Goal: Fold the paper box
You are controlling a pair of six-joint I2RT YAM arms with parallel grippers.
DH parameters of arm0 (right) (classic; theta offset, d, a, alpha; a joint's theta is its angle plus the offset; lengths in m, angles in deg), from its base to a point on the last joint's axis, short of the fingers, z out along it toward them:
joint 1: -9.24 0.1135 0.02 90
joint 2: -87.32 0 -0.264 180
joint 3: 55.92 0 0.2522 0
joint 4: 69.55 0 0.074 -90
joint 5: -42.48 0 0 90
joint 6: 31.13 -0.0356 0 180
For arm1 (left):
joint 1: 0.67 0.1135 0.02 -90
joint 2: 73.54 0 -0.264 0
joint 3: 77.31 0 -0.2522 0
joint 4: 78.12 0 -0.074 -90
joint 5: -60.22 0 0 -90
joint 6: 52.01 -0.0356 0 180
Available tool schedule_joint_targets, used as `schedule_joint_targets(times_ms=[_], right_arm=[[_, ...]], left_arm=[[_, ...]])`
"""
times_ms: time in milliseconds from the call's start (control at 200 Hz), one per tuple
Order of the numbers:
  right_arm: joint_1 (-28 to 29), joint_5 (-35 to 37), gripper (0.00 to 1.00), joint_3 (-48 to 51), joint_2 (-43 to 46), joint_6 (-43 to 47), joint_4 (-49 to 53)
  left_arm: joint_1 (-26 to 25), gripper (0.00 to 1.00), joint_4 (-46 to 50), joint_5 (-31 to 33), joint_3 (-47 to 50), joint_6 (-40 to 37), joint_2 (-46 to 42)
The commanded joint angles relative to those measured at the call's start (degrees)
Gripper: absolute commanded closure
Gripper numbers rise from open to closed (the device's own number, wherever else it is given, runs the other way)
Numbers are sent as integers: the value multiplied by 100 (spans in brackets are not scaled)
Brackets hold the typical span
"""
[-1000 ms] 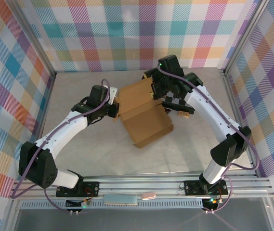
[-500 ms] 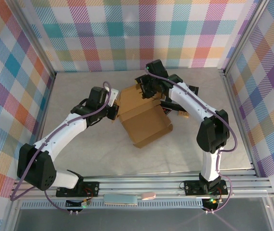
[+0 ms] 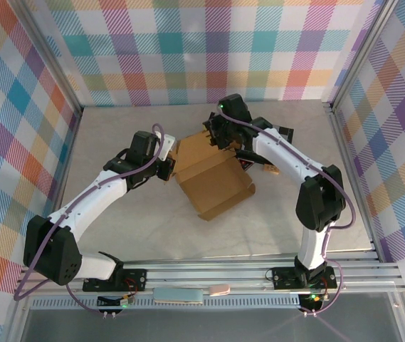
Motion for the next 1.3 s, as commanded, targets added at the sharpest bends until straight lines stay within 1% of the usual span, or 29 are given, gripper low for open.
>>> schedule_joint_targets(times_ms=[0, 100, 275, 350, 410, 495, 530, 585, 685, 700, 765, 845, 880, 980, 1065, 1135, 1215, 1295], right_arm=[[12, -16, 73, 172, 237, -78, -413], [15, 16, 77, 370, 270, -172, -587], [12, 155, 89, 615, 378, -293, -845], [25, 159, 89, 766, 434, -405, -979], [34, 188, 84, 959, 504, -543, -1194], [43, 233, 83, 1156, 560, -626, -1436], [38, 225, 87, 1192, 555, -642, -1479], [43, 221, 100, 1259, 561, -662, -1573], [77, 269, 100, 1459, 569, -717, -1818], [101, 299, 100, 1497, 577, -734, -1850], [187, 468, 100, 1670, 612, -846, -1935], [341, 710, 100, 1833, 645, -1132, -1968], [419, 879, 100, 1883, 654, -1308, -1900], [655, 1422, 100, 1939, 706, -1768, -1685], [794, 1758, 100, 1907, 717, -1983, -1572], [883, 1985, 100, 1852, 712, -1996, -1509], [978, 2189, 100, 1844, 661, -1980, -1444], [1021, 2210, 100, 1910, 581, -2014, -1552]], left_arm=[[45, 100, 127, -105, 75, -107, -175], [46, 100, 147, -107, 69, -133, -186], [45, 100, 180, 18, 175, -154, -282], [45, 100, 189, 52, 273, -129, -391], [58, 100, 190, 44, 356, -111, -485], [57, 100, 220, 36, 452, -81, -585], [54, 100, 224, 31, 477, -80, -617], [63, 100, 249, 33, 505, -67, -637], [109, 100, 290, 58, 489, 85, -659], [127, 98, 293, 63, 482, 138, -667], [242, 80, 335, 27, 401, 470, -778], [341, 57, 489, 174, 167, 1234, -994], [360, 51, 604, 234, 27, 1596, -1093], [379, 39, 868, 200, -303, 2557, -1321], [379, 37, 1169, 124, -593, 3253, -1357], [412, 36, 1494, 67, -863, 3643, -1290], [467, 40, 1640, -257, -1096, 4093, -1095], [470, 45, 1570, -622, -1304, 4666, -805]])
